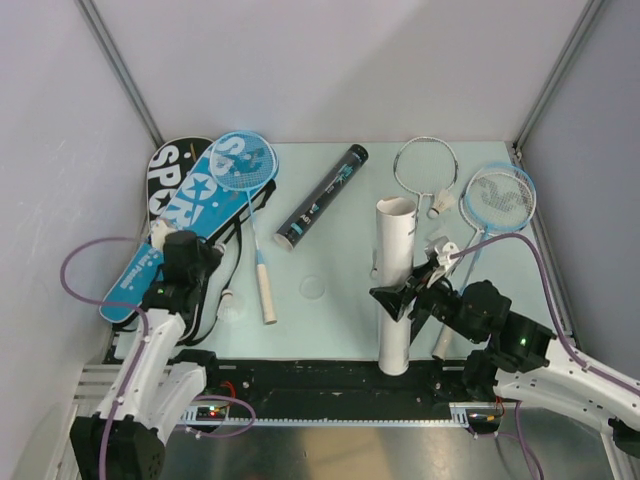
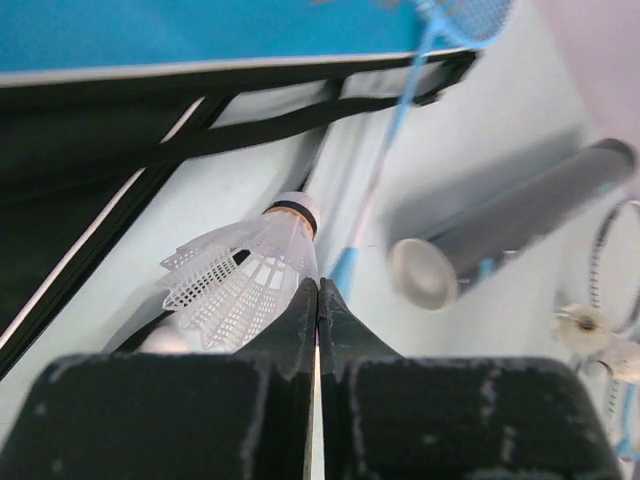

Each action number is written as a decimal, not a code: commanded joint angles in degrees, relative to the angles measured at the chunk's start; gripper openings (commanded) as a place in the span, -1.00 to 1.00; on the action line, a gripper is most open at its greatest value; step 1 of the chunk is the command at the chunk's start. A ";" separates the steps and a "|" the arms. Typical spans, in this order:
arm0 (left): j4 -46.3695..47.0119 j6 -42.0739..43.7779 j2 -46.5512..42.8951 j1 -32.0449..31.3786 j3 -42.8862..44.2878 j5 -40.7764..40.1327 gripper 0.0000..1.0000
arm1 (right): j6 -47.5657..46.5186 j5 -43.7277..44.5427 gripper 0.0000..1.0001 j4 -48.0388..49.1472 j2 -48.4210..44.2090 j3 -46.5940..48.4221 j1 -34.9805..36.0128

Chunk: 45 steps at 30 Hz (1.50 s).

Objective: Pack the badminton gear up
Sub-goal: Pick up the shuttlecock at the center of the board, then place the shuttlecock at the shuttle tube.

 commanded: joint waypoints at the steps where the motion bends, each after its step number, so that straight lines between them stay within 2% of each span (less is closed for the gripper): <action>1: -7.29 11.07 -1.04 0.42 12.00 5.78 -1.00 | -1.22 0.26 -0.17 6.15 1.90 0.65 0.27; 5: -9.00 15.97 -0.44 0.42 19.01 16.80 -1.00 | -5.59 0.16 -0.17 9.67 5.59 0.63 0.45; 10: -11.55 19.45 -0.06 0.33 24.91 25.53 -1.00 | -17.05 -1.16 -0.15 14.46 9.87 1.14 0.65; 15: -15.90 21.19 0.18 0.06 29.28 37.37 -1.00 | -29.70 -3.37 -0.12 12.93 11.62 2.36 0.87; 20: -18.78 22.76 -1.59 -0.47 32.85 45.92 -1.00 | -38.67 -2.96 -0.12 12.53 13.12 3.68 1.51; 27: -23.87 23.69 -3.30 -0.54 38.67 50.12 -1.00 | -49.76 2.40 -0.11 8.69 17.46 9.10 2.90; 33: -24.81 20.16 -6.12 -1.07 40.34 54.76 -1.00 | -62.38 9.78 -0.10 7.17 20.74 9.41 3.15; 38: -24.86 19.64 -6.76 -3.27 40.29 57.13 -1.00 | -67.12 10.68 -0.08 7.13 22.71 9.33 3.11; 45: -24.82 19.80 -6.31 -6.63 37.69 57.86 -1.00 | -67.17 11.93 -0.07 9.12 25.09 9.33 3.42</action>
